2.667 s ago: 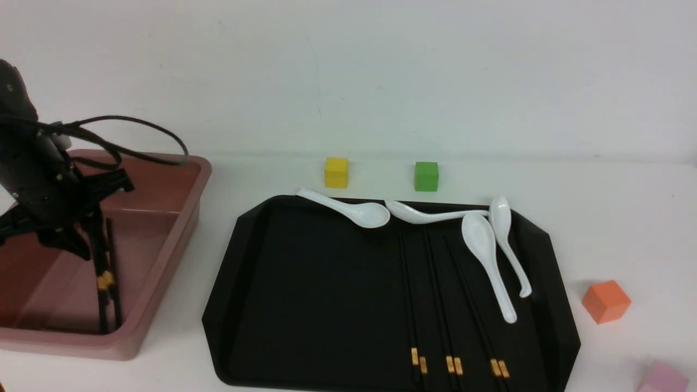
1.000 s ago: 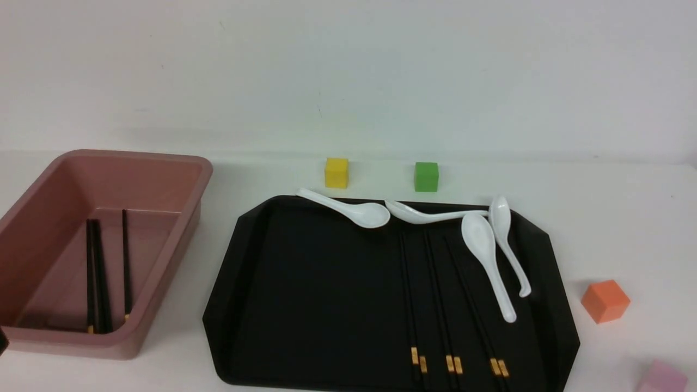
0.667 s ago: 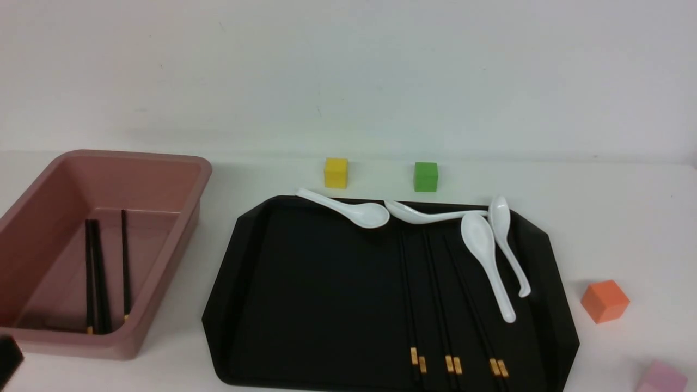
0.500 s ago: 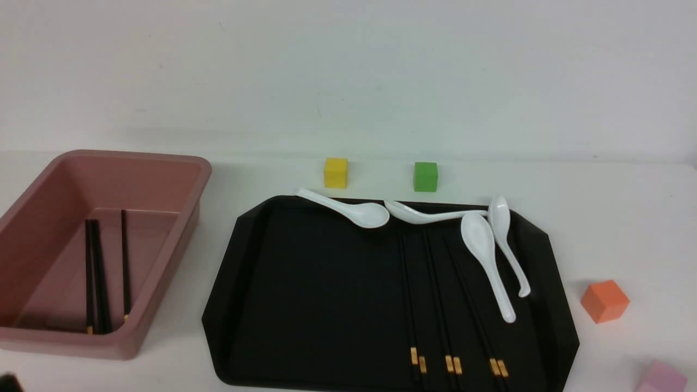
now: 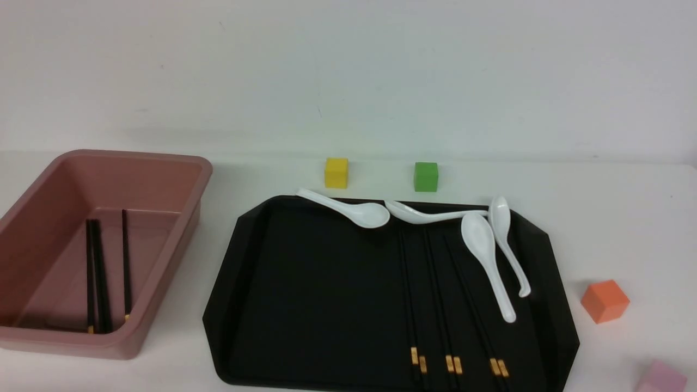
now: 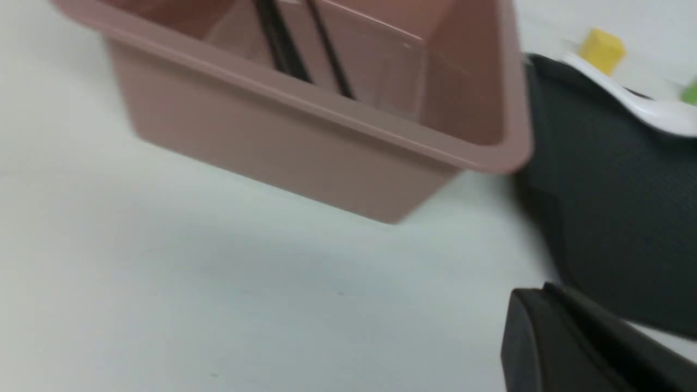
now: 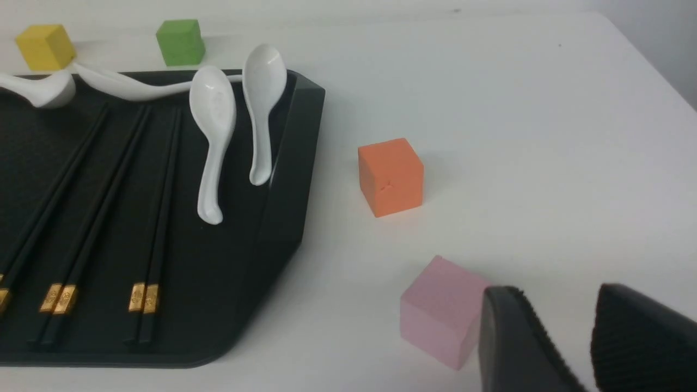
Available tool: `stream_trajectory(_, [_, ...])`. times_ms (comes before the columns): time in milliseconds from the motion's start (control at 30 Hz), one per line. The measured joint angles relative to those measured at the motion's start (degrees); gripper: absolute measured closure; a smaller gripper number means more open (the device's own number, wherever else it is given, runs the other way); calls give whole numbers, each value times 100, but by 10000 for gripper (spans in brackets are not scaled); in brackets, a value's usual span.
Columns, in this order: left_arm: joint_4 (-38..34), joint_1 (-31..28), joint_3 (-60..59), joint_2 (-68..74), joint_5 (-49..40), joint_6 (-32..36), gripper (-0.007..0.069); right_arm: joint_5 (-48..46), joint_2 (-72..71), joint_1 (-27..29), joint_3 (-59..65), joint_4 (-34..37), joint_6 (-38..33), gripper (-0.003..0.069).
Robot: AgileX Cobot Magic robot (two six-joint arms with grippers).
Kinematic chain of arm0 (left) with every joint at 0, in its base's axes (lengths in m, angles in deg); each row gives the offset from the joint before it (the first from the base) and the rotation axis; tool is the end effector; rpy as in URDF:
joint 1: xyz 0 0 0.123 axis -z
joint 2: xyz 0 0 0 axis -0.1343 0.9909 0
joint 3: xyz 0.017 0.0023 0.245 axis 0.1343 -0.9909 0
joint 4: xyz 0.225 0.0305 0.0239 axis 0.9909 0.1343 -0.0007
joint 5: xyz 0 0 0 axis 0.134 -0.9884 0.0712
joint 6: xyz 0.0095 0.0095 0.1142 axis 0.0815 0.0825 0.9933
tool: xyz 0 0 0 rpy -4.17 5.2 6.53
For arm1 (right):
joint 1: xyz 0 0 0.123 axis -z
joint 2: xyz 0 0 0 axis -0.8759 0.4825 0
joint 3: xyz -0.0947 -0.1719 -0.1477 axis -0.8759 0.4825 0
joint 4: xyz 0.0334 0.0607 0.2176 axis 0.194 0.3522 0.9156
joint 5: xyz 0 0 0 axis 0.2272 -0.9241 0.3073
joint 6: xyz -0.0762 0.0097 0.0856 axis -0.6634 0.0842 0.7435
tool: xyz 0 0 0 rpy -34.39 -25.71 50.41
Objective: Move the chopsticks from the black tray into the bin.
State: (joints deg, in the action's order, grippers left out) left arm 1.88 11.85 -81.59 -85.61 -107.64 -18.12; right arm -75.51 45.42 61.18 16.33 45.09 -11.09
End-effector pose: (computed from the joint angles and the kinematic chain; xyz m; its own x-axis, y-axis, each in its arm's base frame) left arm 0.0902 -0.0083 0.1613 -0.3322 -0.3347 -0.8818 -0.0349 0.9387 -0.3431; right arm 0.0917 -0.0035 0.1684 -0.2782 0.1163 -0.9535 0.0619 0.9927 0.1031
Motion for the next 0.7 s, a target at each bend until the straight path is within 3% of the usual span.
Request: stream_trajectory(700, [-61, 128, 0, 0, 24, -14, 601, 0, 0, 0, 0, 0, 0, 419])
